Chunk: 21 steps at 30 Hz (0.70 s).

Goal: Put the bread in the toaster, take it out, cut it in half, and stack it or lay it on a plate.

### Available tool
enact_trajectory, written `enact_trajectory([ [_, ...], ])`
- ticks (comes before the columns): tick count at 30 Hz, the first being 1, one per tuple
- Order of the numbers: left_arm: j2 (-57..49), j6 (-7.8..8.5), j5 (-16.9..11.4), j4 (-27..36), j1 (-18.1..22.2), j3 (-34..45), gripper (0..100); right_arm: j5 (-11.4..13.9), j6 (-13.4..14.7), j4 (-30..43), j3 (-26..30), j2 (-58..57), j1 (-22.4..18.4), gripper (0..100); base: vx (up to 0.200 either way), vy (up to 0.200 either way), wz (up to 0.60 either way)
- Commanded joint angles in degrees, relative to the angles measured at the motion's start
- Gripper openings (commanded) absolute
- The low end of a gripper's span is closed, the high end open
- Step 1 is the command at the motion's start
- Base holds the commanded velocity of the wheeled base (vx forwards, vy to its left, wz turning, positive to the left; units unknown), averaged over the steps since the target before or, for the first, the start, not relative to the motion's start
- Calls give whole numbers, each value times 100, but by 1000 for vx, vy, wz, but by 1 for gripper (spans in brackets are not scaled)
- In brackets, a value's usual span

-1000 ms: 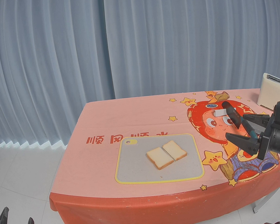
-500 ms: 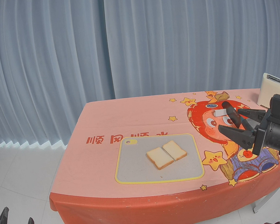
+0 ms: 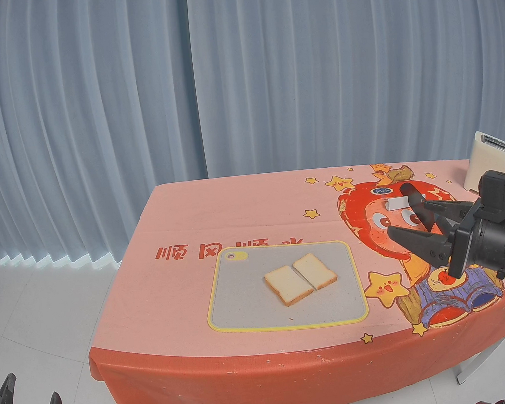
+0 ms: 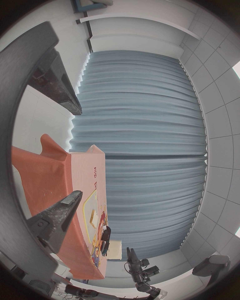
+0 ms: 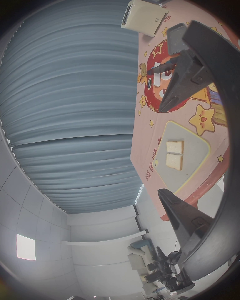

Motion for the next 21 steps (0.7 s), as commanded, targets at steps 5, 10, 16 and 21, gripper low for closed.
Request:
enact_trajectory([
  [5,-57,-1,1,-1,1,101,100,-22,-54,-9,180,236,-33,100,0,0,0],
  [10,-57,-1,1,-1,1,101,100,-22,-36,-9,154,192,-60,100,0,0,0],
  [16,-57,-1,1,-1,1,101,100,-22,8,-88,145,271,-16,100,0,0,0],
  [21,-57,-1,1,-1,1,101,100,-22,16,-62,163,403,-69,100,0,0,0],
])
